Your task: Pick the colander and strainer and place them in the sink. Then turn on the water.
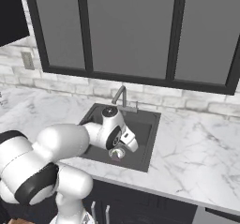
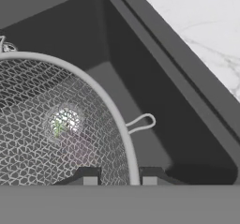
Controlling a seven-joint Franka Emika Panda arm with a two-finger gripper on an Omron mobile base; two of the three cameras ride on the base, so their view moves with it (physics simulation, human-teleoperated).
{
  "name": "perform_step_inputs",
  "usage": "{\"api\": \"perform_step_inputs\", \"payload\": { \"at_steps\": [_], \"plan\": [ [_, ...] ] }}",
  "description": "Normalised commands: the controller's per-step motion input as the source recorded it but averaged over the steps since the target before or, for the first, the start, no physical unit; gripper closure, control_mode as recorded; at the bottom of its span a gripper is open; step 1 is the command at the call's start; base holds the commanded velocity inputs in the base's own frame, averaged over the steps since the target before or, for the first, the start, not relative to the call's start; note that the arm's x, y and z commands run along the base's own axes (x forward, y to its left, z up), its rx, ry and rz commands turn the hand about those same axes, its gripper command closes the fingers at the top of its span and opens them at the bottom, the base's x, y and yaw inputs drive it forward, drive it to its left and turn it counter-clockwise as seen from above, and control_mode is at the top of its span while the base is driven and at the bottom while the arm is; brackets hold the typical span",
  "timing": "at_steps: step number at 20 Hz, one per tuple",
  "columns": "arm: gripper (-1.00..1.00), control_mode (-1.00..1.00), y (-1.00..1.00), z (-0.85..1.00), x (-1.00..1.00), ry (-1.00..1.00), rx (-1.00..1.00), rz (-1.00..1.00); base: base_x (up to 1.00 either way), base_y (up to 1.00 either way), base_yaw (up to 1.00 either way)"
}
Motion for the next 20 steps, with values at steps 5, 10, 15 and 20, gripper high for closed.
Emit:
{"api": "perform_step_inputs", "payload": {
  "at_steps": [5, 10, 15, 20],
  "plan": [
    [1.0, -1.0, 0.0, -0.24, 0.22, 0.0, -0.02, -0.01, 0.0, 0.0, 0.0],
    [1.0, -1.0, -0.08, -0.28, 0.24, 0.0, -0.01, 0.0, 0.0, 0.0, 0.0],
    [1.0, -1.0, -0.08, -0.28, 0.2, 0.0, 0.0, 0.0, 0.0, 0.0, 0.0],
    [1.0, -1.0, 0.0, -0.27, 0.21, 0.0, 0.0, 0.0, 0.0, 0.0, 0.0]
  ]
}}
